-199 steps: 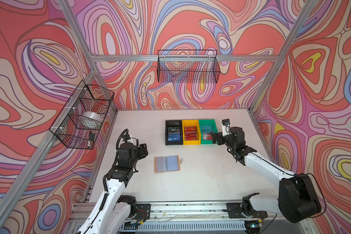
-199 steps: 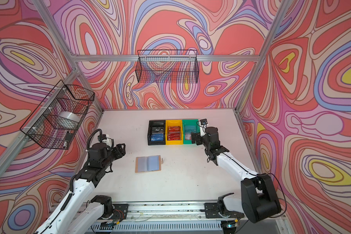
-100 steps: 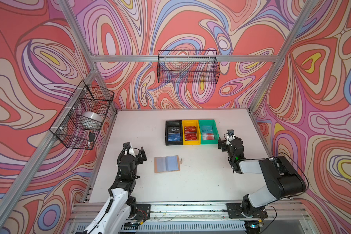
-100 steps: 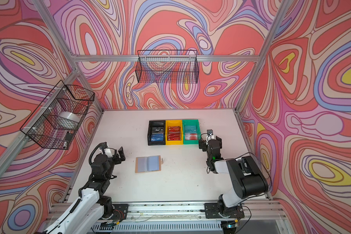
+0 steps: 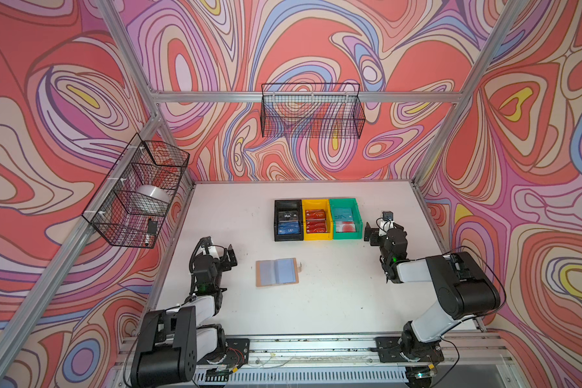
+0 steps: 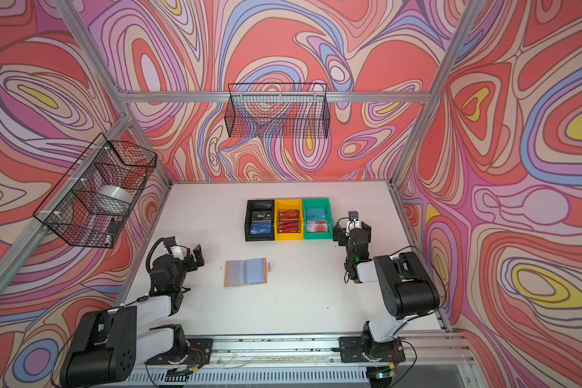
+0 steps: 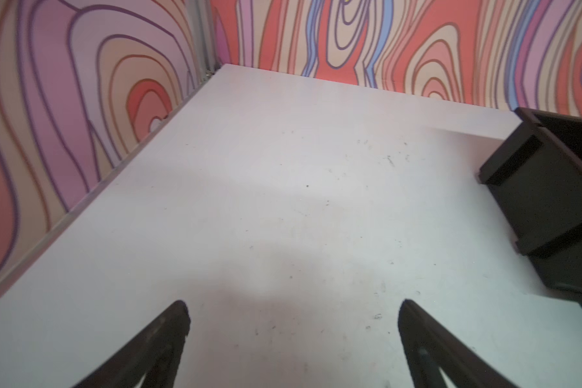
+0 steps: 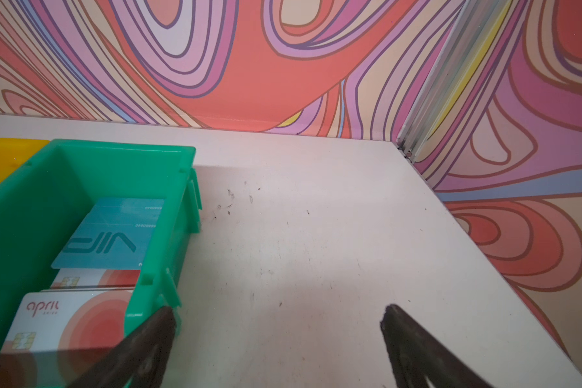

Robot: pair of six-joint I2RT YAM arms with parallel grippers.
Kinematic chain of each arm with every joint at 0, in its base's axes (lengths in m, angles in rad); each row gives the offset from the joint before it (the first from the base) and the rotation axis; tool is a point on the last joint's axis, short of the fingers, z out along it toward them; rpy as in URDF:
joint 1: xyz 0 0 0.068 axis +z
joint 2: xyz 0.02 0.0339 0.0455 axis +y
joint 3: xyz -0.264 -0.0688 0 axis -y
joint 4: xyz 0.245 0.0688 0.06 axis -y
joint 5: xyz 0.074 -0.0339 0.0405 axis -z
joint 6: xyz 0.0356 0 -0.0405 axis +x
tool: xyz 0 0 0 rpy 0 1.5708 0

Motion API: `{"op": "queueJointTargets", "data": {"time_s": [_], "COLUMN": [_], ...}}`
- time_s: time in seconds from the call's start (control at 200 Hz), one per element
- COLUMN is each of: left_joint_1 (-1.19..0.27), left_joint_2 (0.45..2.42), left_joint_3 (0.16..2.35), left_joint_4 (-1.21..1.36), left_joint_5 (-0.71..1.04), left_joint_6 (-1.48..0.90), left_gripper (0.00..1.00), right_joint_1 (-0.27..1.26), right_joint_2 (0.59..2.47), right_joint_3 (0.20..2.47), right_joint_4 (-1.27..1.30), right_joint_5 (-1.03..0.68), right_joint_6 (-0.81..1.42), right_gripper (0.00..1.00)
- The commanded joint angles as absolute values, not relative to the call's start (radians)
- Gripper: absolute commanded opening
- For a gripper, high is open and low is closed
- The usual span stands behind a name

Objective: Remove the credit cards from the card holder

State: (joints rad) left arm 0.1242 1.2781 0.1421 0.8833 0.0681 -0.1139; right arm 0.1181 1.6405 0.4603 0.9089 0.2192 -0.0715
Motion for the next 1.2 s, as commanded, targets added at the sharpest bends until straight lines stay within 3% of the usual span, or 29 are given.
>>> {"op": "queueJointTargets", "data": {"time_s": [0.0,0.125,0.471,0.601,0.841,1.197], "left_joint_1": [0.128,0.13,0.09,0.055,0.036,0.035], "left_joint_2": [1.401,1.582,1.53,1.528,1.533,1.534], "left_joint_3": [0.198,0.206,0.271,0.358,0.351,0.352], "left_joint_4": [1.095,1.28,1.074,0.897,0.921,0.92], "left_joint_5": [0.223,0.254,0.081,0.045,-0.004,-0.001], "left_joint_6": [-0.095,-0.104,-0.11,-0.072,-0.069,-0.068], "left_gripper": [1.0,1.0,1.0,1.0,1.0,1.0], "right_joint_1": [0.113,0.097,0.097,0.078,0.004,0.0], "right_joint_2": [1.649,1.633,1.675,1.68,1.687,1.716], "right_joint_3": [0.475,0.438,0.501,0.524,0.55,0.468], "right_joint_4": [0.899,0.948,0.88,0.839,0.785,0.963], "right_joint_5": [0.203,0.13,0.278,0.243,0.035,0.027], "right_joint_6": [-0.057,-0.065,-0.012,0.0,0.02,0.011], "right_gripper": [0.99,0.99,0.96,0.98,0.98,0.98]}}
